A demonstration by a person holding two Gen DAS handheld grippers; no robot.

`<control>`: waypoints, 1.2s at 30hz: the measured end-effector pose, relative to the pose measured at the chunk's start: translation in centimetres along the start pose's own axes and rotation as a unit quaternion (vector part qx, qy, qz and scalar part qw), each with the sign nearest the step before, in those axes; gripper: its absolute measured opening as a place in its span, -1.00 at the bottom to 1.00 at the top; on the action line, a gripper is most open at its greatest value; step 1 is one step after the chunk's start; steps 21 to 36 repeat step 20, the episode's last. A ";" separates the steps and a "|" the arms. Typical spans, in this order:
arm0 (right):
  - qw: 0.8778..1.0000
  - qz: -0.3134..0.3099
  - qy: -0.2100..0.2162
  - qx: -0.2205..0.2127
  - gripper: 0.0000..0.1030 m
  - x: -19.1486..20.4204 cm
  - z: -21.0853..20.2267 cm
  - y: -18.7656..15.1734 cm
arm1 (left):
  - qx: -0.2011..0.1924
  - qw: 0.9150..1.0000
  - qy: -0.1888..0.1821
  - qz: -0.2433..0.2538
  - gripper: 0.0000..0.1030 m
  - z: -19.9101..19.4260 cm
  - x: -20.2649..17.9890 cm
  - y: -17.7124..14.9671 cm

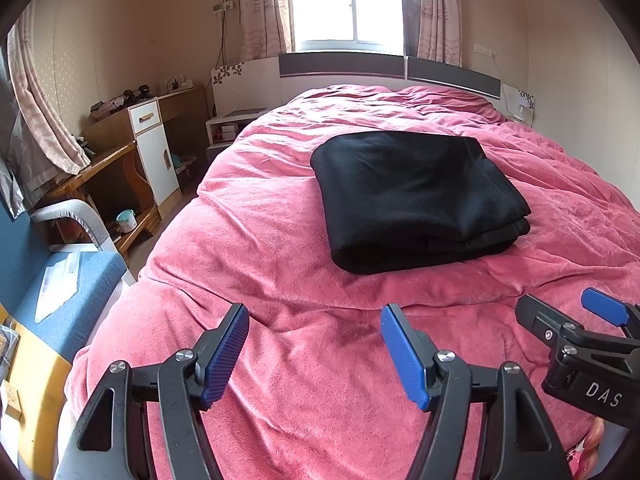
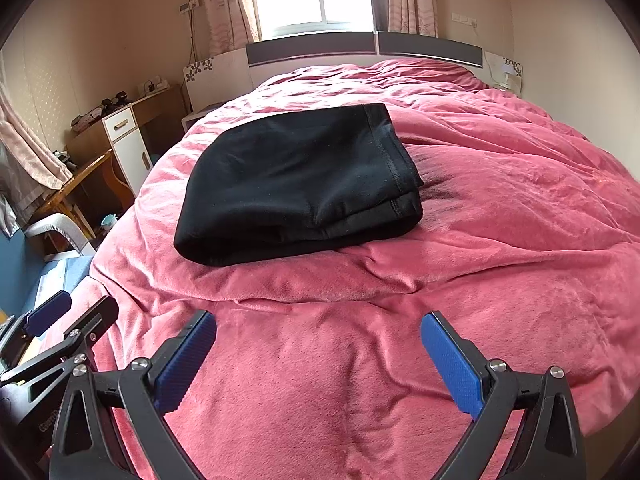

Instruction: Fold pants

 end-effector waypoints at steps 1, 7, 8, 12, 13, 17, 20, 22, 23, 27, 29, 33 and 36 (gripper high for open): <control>1.000 0.001 0.001 0.000 0.99 0.0 0.0 0.0 | 0.001 1.000 -0.001 -0.001 0.35 0.0 0.0 0.0; 1.000 0.004 0.002 0.005 0.99 -0.2 0.2 -0.1 | 0.003 1.000 0.002 0.001 0.35 0.1 0.1 -0.2; 1.000 0.005 0.002 0.005 1.00 -0.2 0.2 -0.1 | 0.003 1.000 0.003 0.003 0.35 0.2 0.1 -0.2; 1.000 0.005 0.004 0.008 0.99 -0.2 0.4 -0.2 | 0.003 1.000 0.003 0.007 0.35 0.2 -0.1 -0.3; 1.000 0.005 0.004 0.009 0.99 -0.3 0.4 -0.2 | 0.003 1.000 0.002 0.008 0.35 0.2 -0.1 -0.3; 1.000 0.009 0.004 0.012 0.99 -0.4 0.6 -0.3 | 0.008 1.000 0.000 0.006 0.35 0.5 -0.1 -0.5; 1.000 0.012 0.004 0.016 0.99 -0.5 0.9 -0.4 | 0.009 1.000 0.007 0.002 0.35 0.7 0.1 -0.6; 1.000 0.012 0.004 0.016 0.99 -0.5 0.9 -0.4 | 0.009 1.000 0.007 0.002 0.35 0.7 0.1 -0.6; 1.000 0.012 0.004 0.016 0.99 -0.5 0.9 -0.4 | 0.009 1.000 0.007 0.002 0.35 0.7 0.1 -0.6; 1.000 0.012 0.004 0.016 0.99 -0.5 0.9 -0.4 | 0.009 1.000 0.007 0.002 0.35 0.7 0.1 -0.6; 1.000 0.012 0.004 0.016 0.99 -0.5 0.9 -0.4 | 0.009 1.000 0.007 0.002 0.35 0.7 0.1 -0.6; 1.000 0.012 0.004 0.016 0.99 -0.5 0.9 -0.4 | 0.009 1.000 0.007 0.002 0.35 0.7 0.1 -0.6; 1.000 0.012 0.004 0.016 0.99 -0.5 0.9 -0.4 | 0.009 1.000 0.007 0.002 0.35 0.7 0.1 -0.6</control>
Point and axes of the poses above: each gripper's, at about its wrist camera, not at the fingertips, and z roughly the way its jaws point, x to its left, y to its top, the point moved 10 cm from there along z, roughly the way its jaws point, and after that the axes turned 11 degrees about x, right-handed, at the moved point
